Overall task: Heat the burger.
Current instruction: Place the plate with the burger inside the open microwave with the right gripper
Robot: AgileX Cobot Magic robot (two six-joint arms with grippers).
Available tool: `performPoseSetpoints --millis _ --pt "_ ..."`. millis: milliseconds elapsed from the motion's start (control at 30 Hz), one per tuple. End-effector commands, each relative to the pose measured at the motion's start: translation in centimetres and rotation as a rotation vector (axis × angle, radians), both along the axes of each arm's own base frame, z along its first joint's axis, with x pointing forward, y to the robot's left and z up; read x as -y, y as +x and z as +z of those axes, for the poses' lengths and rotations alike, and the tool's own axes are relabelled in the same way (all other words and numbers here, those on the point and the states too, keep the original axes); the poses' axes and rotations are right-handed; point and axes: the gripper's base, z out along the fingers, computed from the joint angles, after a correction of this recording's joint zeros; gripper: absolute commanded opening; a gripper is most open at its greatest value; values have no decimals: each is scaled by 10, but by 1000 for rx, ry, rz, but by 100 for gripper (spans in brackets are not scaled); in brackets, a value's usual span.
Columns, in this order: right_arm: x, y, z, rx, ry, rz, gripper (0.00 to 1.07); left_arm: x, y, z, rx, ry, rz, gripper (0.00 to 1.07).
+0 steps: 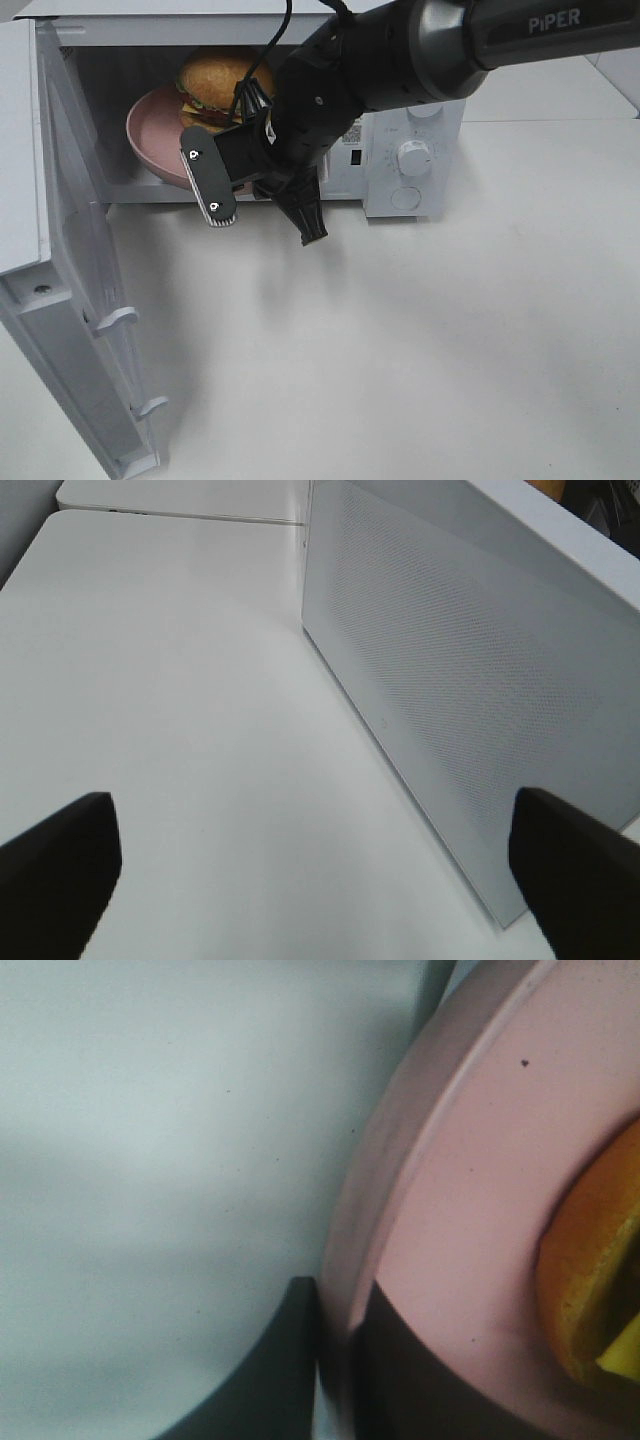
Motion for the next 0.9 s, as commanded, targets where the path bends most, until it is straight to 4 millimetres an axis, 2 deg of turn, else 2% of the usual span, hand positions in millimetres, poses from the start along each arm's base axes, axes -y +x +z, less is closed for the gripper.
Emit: performPoseSetpoints --millis 33,500,900 --pt "-9 11 15 77 61 19 0 0 -2 0 27 -2 0 98" --pt "-22 30 9 105 58 -6 0 0 -2 0 27 -2 0 98" --pt "-22 48 2 129 64 -28 0 0 -2 0 27 -2 0 98"
